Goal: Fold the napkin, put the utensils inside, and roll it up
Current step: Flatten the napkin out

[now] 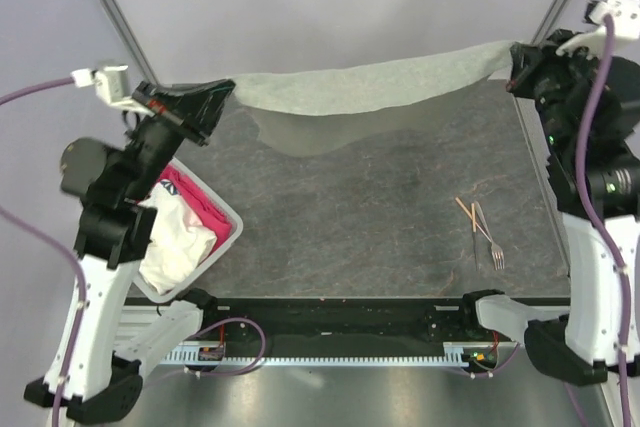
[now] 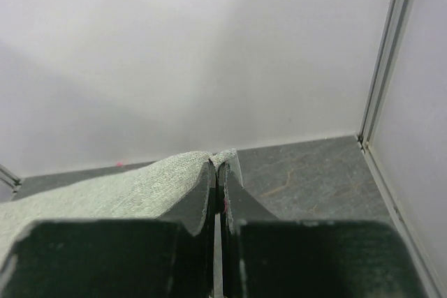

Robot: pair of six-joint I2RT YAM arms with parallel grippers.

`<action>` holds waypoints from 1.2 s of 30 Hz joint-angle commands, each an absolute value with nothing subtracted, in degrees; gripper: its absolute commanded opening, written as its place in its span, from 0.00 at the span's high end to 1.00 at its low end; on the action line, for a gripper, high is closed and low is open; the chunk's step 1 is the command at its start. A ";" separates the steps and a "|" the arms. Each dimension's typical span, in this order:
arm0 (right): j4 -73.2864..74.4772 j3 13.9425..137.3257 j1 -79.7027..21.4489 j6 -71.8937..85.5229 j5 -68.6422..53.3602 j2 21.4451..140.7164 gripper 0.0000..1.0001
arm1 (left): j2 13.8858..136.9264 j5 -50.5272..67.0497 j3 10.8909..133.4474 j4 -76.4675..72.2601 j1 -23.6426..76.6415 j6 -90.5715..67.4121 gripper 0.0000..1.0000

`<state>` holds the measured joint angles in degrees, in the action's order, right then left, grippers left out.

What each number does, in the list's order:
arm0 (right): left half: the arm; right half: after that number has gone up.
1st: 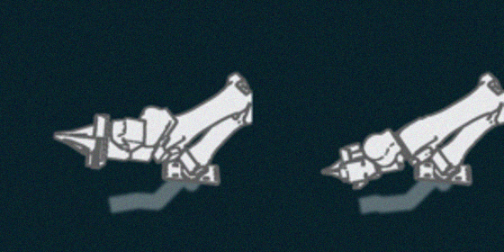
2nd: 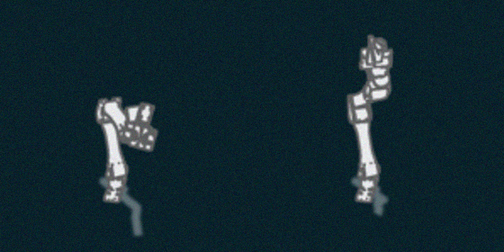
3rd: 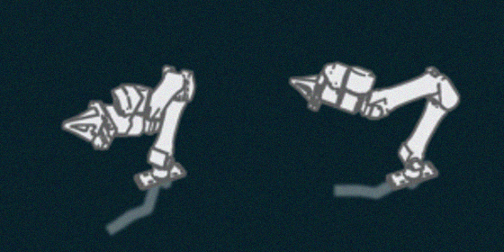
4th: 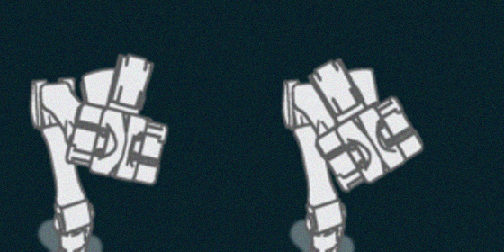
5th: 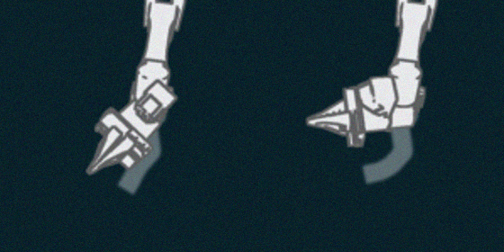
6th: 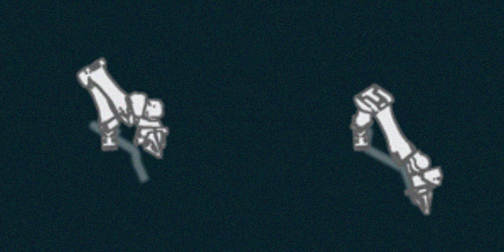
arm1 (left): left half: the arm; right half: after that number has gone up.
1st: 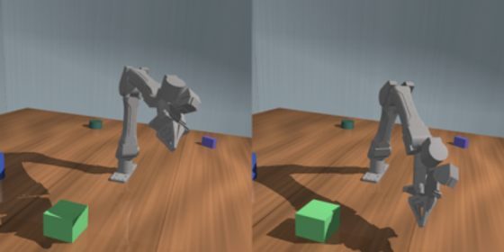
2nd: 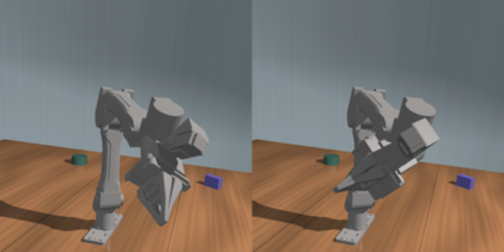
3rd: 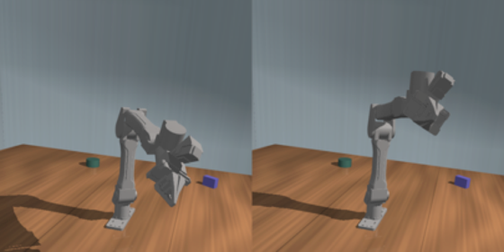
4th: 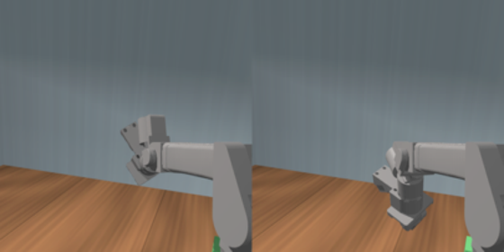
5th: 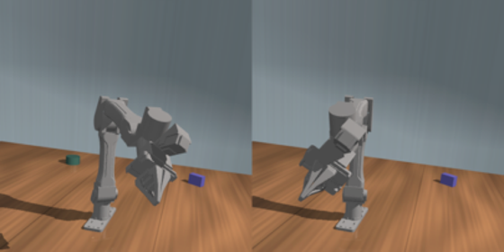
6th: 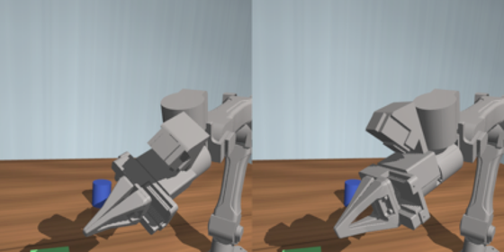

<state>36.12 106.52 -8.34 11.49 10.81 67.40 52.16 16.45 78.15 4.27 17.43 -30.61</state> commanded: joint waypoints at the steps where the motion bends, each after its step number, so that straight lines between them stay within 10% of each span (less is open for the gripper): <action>1: 37.70 109.23 -8.09 10.02 8.97 62.85 1.00 | 47.04 15.21 78.31 5.97 17.31 -31.99 0.98; 18: 28.77 97.49 -8.00 11.69 8.53 79.09 1.00 | 69.04 9.67 76.82 4.40 14.86 -31.29 0.98; 25: 22.06 103.78 -7.21 12.74 5.02 105.93 1.00 | 92.61 14.14 79.61 0.26 8.27 -32.87 0.98; 27: 22.49 111.48 -6.86 13.09 2.56 112.55 0.84 | 98.93 16.86 83.30 1.31 7.12 -32.43 0.93; 30: 23.90 122.23 -6.59 13.53 -4.46 125.20 0.37 | 109.05 17.75 94.53 5.51 6.77 -31.47 0.51; 36: 24.87 123.85 -6.50 14.94 -8.53 124.04 0.23 | 113.03 18.38 101.87 11.24 6.77 -29.53 0.27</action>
<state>26.57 121.80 -6.59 13.52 -4.40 130.45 116.25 16.56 96.33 9.82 6.50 -31.92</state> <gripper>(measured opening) 0.759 0.706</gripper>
